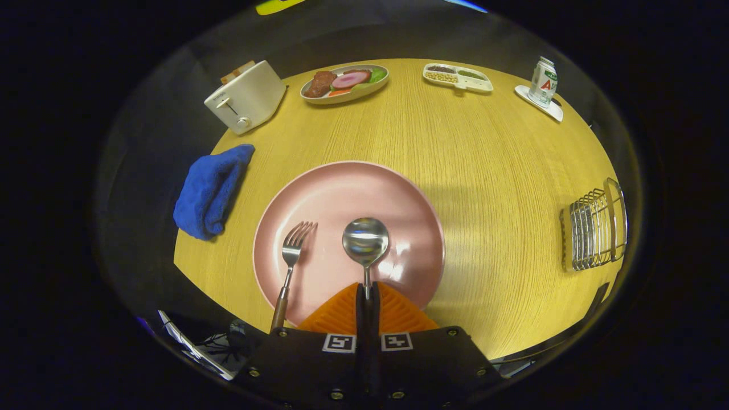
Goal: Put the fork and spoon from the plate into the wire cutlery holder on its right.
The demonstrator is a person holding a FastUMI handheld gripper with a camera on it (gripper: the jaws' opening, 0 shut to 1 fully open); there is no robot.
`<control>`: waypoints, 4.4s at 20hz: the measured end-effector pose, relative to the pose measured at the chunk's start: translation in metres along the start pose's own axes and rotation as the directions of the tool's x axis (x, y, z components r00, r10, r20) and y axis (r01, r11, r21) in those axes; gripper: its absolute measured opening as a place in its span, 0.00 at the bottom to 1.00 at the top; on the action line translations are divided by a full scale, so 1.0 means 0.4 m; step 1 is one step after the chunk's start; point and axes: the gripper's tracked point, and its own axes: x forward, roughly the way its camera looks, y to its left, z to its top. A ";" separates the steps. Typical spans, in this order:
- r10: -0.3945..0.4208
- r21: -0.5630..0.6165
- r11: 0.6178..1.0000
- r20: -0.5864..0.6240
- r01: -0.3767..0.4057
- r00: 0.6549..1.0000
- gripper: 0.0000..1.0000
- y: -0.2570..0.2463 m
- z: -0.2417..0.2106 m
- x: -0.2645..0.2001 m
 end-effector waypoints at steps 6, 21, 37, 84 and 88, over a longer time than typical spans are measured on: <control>-0.011 0.084 0.996 0.088 0.004 0.996 0.02 -0.059 0.082 -0.080; -0.265 0.328 0.925 0.201 0.190 0.943 0.02 -0.501 0.121 -0.346; -0.292 0.380 0.891 0.066 0.246 0.954 0.08 -0.612 0.067 -0.348; 0.043 0.012 0.999 0.138 -0.045 0.989 0.09 0.150 0.149 -0.124; 0.050 -0.001 0.999 0.061 -0.050 0.997 0.21 0.180 0.095 -0.055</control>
